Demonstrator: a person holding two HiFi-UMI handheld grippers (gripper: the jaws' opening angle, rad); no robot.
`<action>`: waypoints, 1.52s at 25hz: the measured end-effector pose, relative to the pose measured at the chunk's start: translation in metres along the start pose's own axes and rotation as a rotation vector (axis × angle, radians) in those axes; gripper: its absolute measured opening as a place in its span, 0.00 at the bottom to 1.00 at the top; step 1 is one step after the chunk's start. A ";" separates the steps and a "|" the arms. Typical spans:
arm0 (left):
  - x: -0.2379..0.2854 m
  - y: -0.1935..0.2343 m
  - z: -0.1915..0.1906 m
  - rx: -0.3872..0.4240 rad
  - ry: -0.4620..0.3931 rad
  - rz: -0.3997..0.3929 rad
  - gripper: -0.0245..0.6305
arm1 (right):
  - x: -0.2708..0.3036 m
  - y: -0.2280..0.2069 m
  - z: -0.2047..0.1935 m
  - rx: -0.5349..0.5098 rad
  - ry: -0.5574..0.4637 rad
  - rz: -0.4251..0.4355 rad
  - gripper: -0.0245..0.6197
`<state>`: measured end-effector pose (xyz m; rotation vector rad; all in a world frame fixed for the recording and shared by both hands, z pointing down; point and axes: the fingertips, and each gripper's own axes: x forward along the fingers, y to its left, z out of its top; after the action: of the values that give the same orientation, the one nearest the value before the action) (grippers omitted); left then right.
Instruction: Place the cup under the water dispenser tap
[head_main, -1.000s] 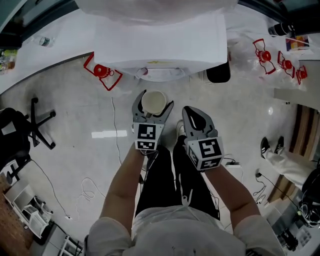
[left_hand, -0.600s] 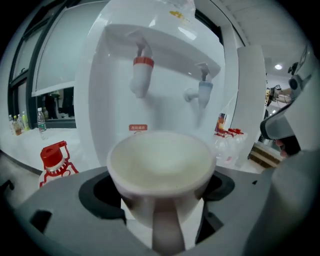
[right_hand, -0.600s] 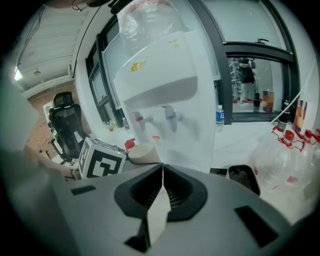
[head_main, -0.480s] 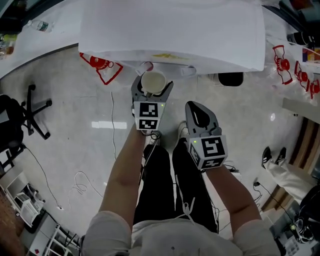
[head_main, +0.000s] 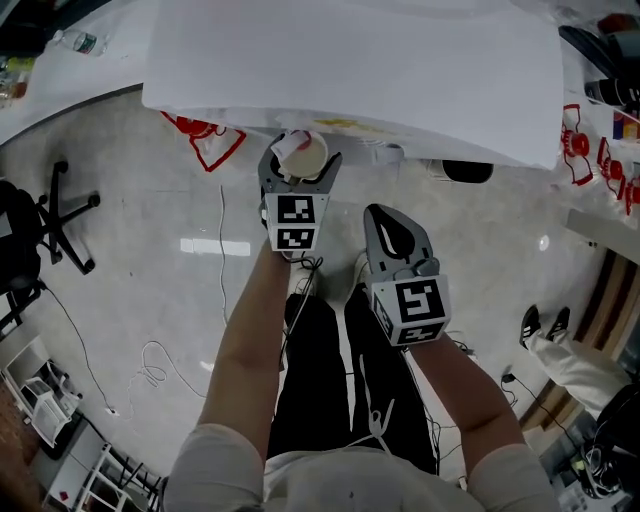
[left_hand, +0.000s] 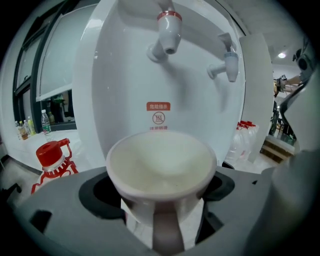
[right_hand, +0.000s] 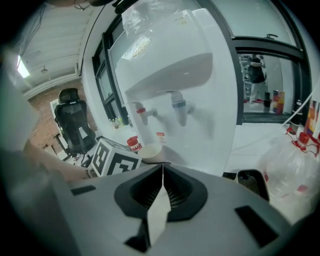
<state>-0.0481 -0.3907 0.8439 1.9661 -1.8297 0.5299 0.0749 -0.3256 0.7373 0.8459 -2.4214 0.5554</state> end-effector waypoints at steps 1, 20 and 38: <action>0.002 0.000 0.001 -0.003 -0.006 0.003 0.73 | 0.000 0.000 -0.001 -0.018 0.005 0.002 0.08; 0.009 -0.003 0.019 0.033 -0.170 0.031 0.78 | -0.004 0.008 0.001 -0.085 -0.012 -0.005 0.08; -0.070 -0.008 0.057 -0.041 -0.223 0.043 0.85 | -0.037 0.026 0.024 -0.036 -0.038 -0.047 0.08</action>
<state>-0.0448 -0.3609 0.7582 2.0314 -2.0020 0.2916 0.0751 -0.3030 0.6912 0.9038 -2.4318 0.4813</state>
